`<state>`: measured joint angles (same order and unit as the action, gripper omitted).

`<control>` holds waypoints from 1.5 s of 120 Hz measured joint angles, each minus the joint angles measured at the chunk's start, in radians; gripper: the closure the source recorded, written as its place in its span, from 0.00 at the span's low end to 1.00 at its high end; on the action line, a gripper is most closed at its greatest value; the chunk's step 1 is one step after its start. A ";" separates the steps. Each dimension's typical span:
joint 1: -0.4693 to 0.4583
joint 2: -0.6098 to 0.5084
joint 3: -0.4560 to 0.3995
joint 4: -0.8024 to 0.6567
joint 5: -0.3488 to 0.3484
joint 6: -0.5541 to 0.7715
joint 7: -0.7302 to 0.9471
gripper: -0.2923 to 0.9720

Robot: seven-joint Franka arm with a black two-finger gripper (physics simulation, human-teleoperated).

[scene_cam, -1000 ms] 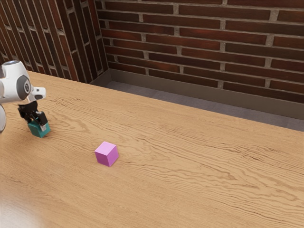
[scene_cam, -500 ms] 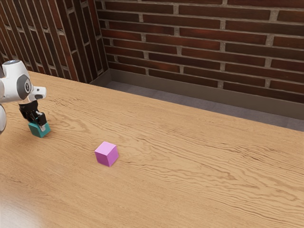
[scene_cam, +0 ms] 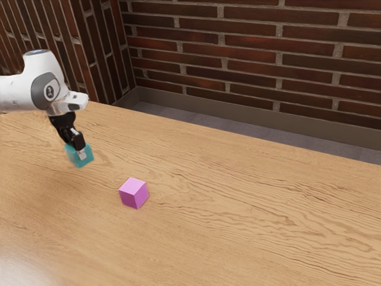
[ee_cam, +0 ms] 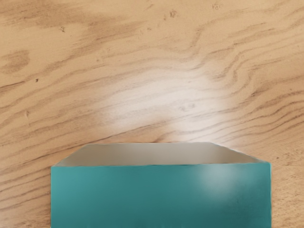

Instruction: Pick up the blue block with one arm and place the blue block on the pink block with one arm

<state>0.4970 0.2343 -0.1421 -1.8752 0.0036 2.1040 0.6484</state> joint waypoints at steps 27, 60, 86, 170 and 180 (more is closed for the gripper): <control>-0.169 0.023 -0.040 0.017 0.032 -0.002 -0.164 0.55; -0.215 0.046 -0.041 0.017 0.039 0.002 -0.417 0.55; -0.242 0.063 -0.041 0.017 0.033 0.002 -0.597 0.55; -0.257 0.002 -0.042 -0.105 0.052 0.085 -0.774 0.54; -0.257 -0.002 -0.042 -0.108 0.050 0.101 -0.755 0.54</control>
<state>0.2396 0.2320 -0.1842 -1.9832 0.0540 2.2050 -0.1063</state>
